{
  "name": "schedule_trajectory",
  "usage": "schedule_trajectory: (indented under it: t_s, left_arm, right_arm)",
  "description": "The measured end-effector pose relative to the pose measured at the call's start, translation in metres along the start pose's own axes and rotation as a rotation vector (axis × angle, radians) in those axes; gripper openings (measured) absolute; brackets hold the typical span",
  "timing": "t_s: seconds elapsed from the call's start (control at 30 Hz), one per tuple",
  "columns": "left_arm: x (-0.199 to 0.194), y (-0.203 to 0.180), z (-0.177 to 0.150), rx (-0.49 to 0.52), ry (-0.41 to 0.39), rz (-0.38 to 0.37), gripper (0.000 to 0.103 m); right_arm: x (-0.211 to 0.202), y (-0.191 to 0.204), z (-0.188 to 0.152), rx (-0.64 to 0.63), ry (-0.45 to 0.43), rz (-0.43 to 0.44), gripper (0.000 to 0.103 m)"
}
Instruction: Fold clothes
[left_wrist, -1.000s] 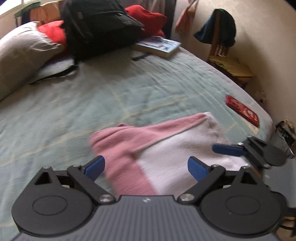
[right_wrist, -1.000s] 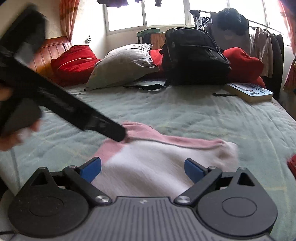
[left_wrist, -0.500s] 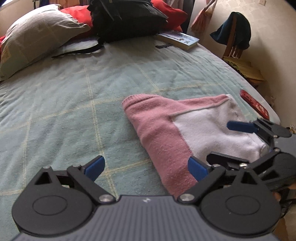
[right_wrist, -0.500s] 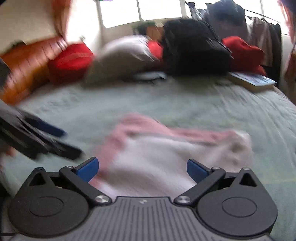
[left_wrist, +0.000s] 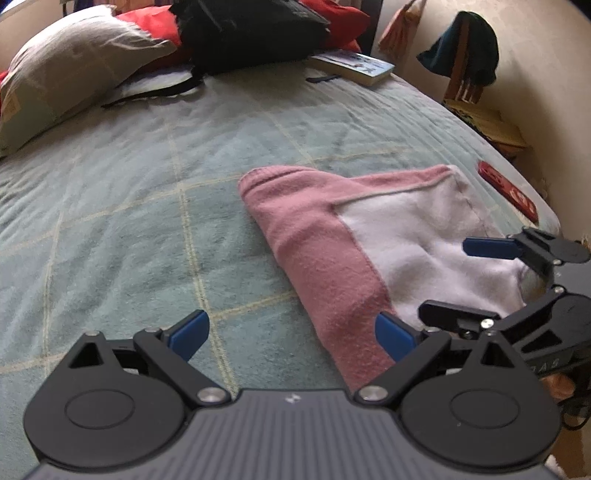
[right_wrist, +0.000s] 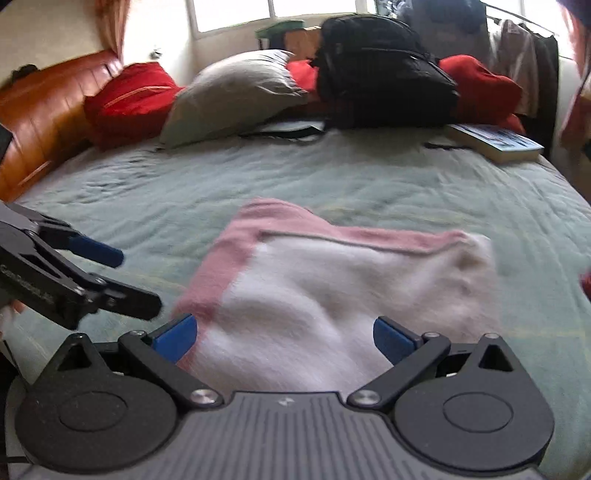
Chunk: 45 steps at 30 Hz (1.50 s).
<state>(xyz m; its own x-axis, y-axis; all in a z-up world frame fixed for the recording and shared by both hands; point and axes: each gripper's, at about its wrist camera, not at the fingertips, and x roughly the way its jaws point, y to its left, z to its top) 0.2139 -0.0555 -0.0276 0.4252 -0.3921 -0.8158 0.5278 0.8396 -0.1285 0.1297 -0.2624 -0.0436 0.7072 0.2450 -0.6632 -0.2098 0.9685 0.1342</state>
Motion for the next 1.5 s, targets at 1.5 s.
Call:
schedule_trajectory:
  t_s: [1.5]
  left_arm:
    - [-0.043, -0.034, -0.023, 0.034, -0.083, -0.036, 0.096]
  right_arm:
    - [-0.063, -0.02, -0.03, 0.096, -0.114, 0.037, 0.103]
